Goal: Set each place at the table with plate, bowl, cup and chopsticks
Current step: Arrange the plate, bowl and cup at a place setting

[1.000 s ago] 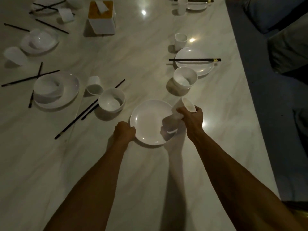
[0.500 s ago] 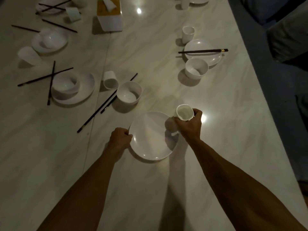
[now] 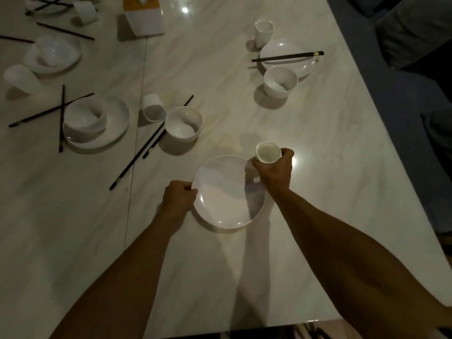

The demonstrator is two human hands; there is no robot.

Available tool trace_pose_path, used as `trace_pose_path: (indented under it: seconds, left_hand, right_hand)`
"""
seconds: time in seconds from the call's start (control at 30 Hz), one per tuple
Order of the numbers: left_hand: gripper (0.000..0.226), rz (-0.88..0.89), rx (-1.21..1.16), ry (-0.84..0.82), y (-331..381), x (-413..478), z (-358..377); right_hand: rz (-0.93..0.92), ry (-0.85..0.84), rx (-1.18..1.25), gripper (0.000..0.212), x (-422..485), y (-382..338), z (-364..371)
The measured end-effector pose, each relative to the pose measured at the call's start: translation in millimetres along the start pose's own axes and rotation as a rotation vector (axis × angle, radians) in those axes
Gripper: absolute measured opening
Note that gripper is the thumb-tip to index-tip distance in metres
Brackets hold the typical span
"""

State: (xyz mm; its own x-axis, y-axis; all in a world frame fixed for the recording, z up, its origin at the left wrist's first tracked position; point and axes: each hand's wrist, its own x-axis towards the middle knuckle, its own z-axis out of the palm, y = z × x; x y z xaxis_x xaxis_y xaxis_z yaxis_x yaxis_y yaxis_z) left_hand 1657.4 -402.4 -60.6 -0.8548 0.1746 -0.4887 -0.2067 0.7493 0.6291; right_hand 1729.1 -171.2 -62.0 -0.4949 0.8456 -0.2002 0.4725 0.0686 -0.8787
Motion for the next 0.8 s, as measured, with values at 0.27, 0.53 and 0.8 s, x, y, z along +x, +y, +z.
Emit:
trace_pose_path:
  seconds: [0.27, 0.53, 0.8]
  left_hand:
    - [0.015, 0.024, -0.020, -0.005, 6.7, -0.4, 13.1]
    - [0.018, 0.004, 0.055, -0.006, 11.7, 1.3, 12.3]
    - [0.027, -0.048, -0.010, 0.048, 18.4, 16.9, -9.1]
  right_hand:
    - [0.008, 0.044, 0.024, 0.077, 1.0, -0.7, 5.0]
    - [0.025, -0.008, -0.019, 0.092, -0.6, -4.6, 0.5]
    - [-0.407, 0.075, -0.291, 0.092, 11.0, -32.1, 3.1]
